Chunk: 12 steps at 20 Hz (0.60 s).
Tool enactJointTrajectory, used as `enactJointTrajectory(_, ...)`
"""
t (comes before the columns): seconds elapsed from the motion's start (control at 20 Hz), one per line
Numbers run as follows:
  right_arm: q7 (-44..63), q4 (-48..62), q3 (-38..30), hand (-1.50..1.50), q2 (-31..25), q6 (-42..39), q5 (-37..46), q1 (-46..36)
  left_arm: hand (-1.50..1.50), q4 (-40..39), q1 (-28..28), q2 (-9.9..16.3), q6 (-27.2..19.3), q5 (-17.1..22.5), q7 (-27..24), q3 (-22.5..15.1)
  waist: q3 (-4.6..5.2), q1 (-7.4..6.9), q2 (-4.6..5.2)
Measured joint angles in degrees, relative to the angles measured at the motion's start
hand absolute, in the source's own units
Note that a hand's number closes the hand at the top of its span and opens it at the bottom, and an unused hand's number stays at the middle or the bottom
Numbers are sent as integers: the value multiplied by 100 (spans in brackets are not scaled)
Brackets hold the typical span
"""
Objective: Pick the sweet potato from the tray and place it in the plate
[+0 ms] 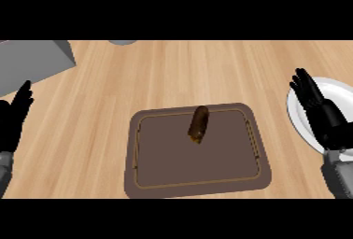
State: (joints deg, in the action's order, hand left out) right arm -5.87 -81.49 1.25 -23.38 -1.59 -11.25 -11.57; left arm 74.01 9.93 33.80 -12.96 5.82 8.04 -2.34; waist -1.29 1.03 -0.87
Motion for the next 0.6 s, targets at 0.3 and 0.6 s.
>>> enactJointTrajectory(0.3,1139,-204,228,150,-318,1002,1174,-1159,0,116,-152,-847,150,339,248,-410,151,-246,61)
enactJointTrajectory(0.6,2312,-174,561,-150,-1061,2087,3247,-1519,0,157,-399,-1608,341,754,268,-719,224,-170,46)
